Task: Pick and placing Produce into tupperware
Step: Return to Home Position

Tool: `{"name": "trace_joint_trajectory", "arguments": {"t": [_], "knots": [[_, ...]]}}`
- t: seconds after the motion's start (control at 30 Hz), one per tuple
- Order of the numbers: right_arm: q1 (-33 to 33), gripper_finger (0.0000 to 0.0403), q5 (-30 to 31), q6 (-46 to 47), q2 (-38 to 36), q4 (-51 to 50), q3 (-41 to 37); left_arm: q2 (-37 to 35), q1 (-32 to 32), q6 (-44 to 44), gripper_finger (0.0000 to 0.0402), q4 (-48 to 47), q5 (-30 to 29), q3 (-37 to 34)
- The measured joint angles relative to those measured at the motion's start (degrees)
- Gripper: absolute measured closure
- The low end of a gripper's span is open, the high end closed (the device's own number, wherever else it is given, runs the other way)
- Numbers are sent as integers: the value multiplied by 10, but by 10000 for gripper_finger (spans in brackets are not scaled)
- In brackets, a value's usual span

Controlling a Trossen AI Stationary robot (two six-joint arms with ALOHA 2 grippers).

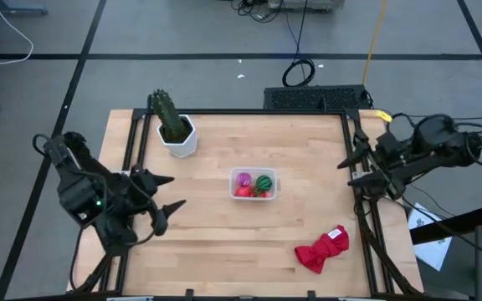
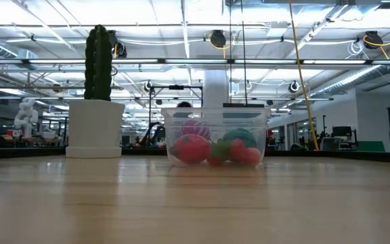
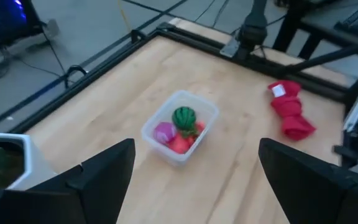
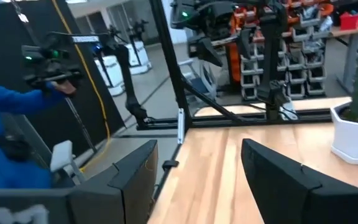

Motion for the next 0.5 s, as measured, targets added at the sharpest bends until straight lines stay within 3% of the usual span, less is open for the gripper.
{"name": "trace_joint_trajectory", "arguments": {"t": [0.13,0.23,0.4,0.5], "knots": [[10,179,0,18,-34,70,-84,-3,1,-5,52,-25,-5,-13],[15,179,-1,50,-57,157,-178,-21,8,-5,52,15,-14,-76],[17,179,-1,71,-99,294,-312,-99,15,25,52,174,4,-243],[17,179,1,71,-123,327,-353,-154,32,106,52,317,28,-347]]}}
